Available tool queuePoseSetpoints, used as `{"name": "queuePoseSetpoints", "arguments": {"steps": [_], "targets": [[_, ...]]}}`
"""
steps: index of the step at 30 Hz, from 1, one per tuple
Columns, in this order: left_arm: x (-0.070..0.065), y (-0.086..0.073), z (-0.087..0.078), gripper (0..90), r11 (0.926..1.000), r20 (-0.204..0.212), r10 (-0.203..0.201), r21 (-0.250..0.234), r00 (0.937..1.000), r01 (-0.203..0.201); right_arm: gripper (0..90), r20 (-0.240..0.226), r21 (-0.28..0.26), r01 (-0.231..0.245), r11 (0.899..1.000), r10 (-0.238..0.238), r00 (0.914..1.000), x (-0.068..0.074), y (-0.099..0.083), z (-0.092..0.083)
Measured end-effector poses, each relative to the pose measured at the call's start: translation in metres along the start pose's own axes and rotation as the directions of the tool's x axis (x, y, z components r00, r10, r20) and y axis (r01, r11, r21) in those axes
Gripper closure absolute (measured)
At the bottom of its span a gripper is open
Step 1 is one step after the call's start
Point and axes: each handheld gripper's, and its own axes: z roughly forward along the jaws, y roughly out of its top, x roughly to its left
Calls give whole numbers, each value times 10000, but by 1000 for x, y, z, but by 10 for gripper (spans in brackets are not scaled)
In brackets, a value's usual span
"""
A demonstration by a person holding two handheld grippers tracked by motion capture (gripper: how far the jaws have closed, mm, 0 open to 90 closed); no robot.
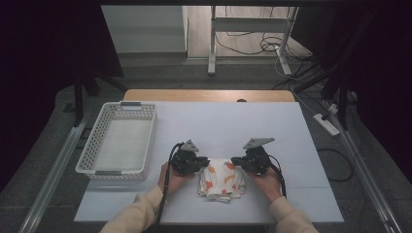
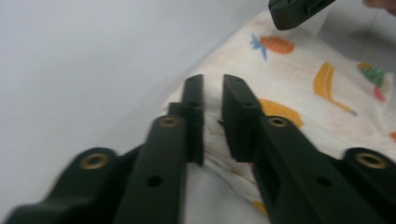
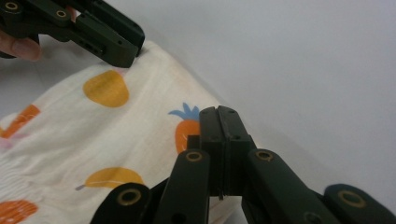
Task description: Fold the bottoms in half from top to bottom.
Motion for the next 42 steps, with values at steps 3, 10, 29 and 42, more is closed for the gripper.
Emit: {"name": "queuePoseSetpoints", "arguments": {"steps": [3, 10, 29, 42], "targets": [[2, 4, -12, 531, 9989, 196, -222, -420, 9996, 230, 587, 112, -430, 10, 9991, -5, 9999, 2, -1, -8], [7, 6, -23, 409, 9972, 488, -495, -533, 9976, 520, 438, 68, -816, 71, 9966, -66, 10000, 2, -6, -22], [15, 7, -40, 283, 9949, 634, -872, -451, 9942, 902, 360, 155, -1608, 124, 9869, -100, 9998, -5, -38, -71], [15, 8, -38, 285, 9953, 491, -833, -451, 9953, 855, 358, 82, -1632, 134, 9865, -123, 9999, -9, -45, -76]]}}
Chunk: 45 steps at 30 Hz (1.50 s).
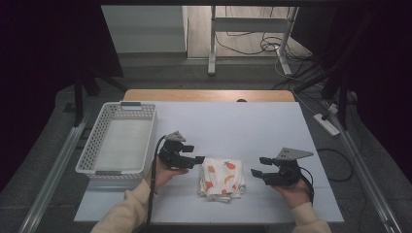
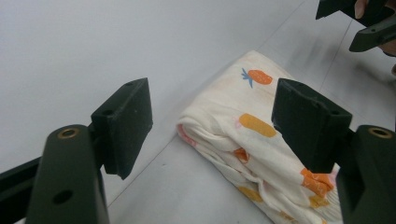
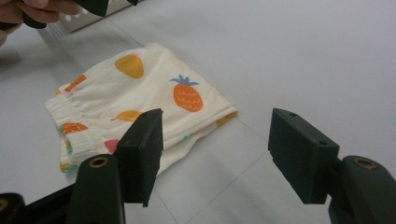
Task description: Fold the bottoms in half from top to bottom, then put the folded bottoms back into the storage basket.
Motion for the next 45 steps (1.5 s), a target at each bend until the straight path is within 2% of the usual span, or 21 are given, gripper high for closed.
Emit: {"name": "queuePoseSetpoints", "arguments": {"steps": [16, 26, 27, 34, 38, 45], "targets": [[0, 6, 4, 291, 9999, -35, 5, 155, 10000, -5, 360, 81, 216, 62, 9997, -63, 9999, 0, -1, 4], [8, 13, 24, 280, 9984, 214, -64, 564, 9997, 52, 360, 81, 276, 41, 9996, -43, 10000, -1, -3, 5], [10, 13, 29, 279, 9974, 335, -171, 699, 9993, 147, 360, 137, 313, 60, 9995, -65, 9999, -1, -3, 5], [11, 11, 40, 239, 9914, 416, -283, 1289, 9987, 227, 360, 195, 335, 122, 9994, -129, 9997, 0, -4, 5], [12, 9, 46, 216, 9847, 468, -408, 1712, 9981, 323, 360, 203, 330, 121, 9994, -128, 9997, 0, -4, 5], [13, 8, 52, 196, 9805, 393, -492, 1924, 9980, 407, 360, 300, 298, 97, 9995, -106, 9995, 0, -5, 2]]}}
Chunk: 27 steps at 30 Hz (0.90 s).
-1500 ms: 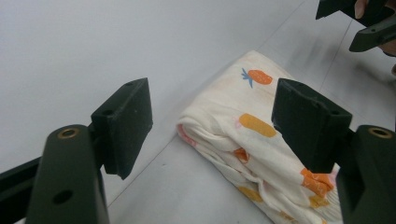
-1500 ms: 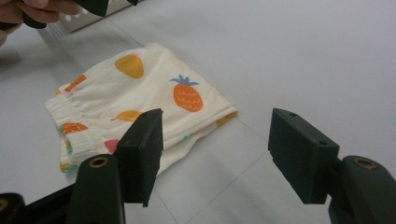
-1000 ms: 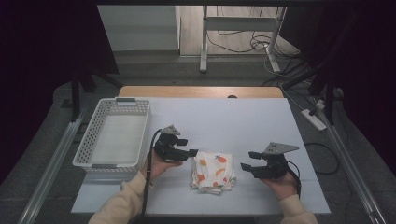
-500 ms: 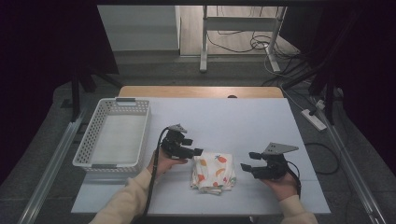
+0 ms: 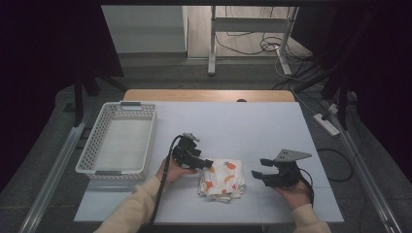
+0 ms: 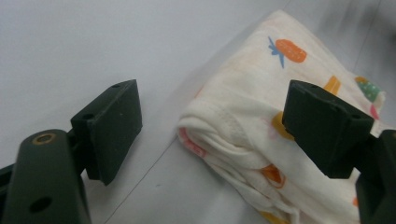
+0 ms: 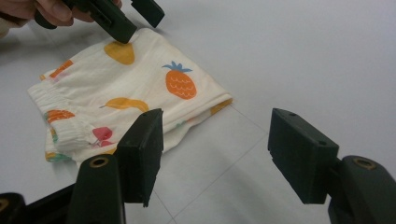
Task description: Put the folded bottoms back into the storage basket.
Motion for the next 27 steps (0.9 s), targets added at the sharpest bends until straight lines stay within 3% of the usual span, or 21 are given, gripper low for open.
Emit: {"name": "queuePoseSetpoints", "arguments": {"steps": [13, 18, 21, 25, 27], "targets": [[-2, -1, 6, 226, 9993, 81, -164, 330, 9998, 161, 362, 178, -131, -77, 9999, 79, 9998, 1, -3, -6], [-7, -4, 7, 332, 9990, 307, -84, 450, 9995, 70, 363, 196, -81, -73, 9999, 74, 9998, 0, -4, -6], [-9, -4, 7, 395, 9989, 234, -7, 470, 9997, -4, 362, 218, -61, -65, 10000, 66, 9997, 0, -4, -5], [-7, -7, 8, 518, 9995, 545, -139, 286, 9984, 124, 363, 227, -77, -76, 9999, 78, 9997, 0, -4, -6], [-8, -7, 8, 549, 9995, 632, -16, 320, 9980, -4, 362, 228, -77, -75, 9999, 77, 9997, 0, -4, -6]]}}
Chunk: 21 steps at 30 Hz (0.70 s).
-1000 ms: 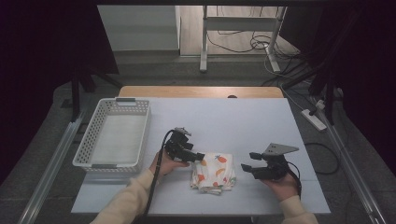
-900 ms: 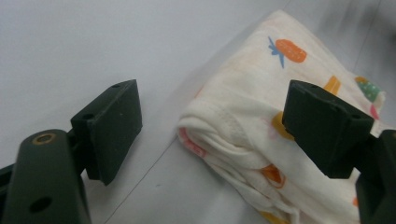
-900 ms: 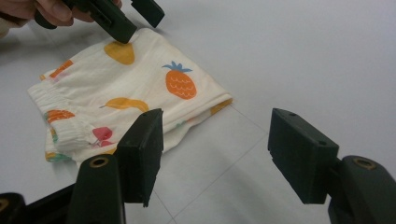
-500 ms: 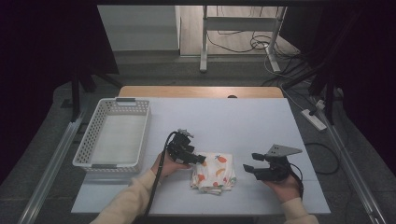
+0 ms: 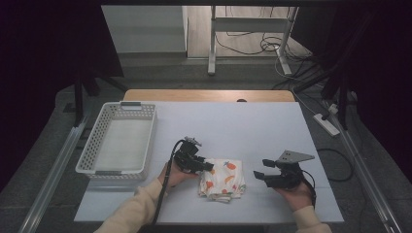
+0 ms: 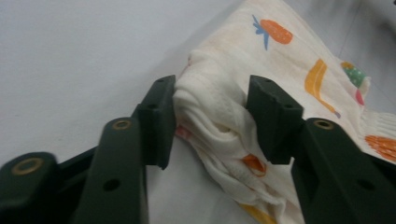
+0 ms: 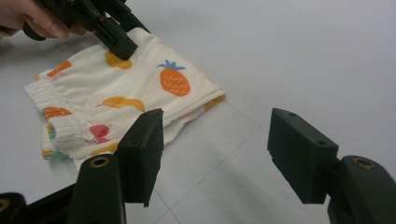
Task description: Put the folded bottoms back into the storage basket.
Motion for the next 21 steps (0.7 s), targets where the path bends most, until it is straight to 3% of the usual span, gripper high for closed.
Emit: {"name": "queuePoseSetpoints", "arguments": {"steps": [2, 4, 8, 21], "targets": [[-1, 0, 1, 581, 9999, 7, 139, 37, 9999, -139, 362, 15, 15, 12, 10000, -12, 10000, 0, 0, 0], [-3, 0, 1, 673, 9996, -25, 274, -8, 9996, -274, 363, 27, 17, 25, 10000, -25, 10000, 0, 0, 0], [-7, -1, -1, 731, 9977, -160, 627, -259, 9979, -631, 363, 27, -35, -17, 10000, 17, 10000, 0, 0, -1], [-20, 2, -23, 749, 9840, -220, 1241, -1257, 9920, -1259, 363, 108, -1, -1, 10000, 1, 9999, -1, -1, -1]]}}
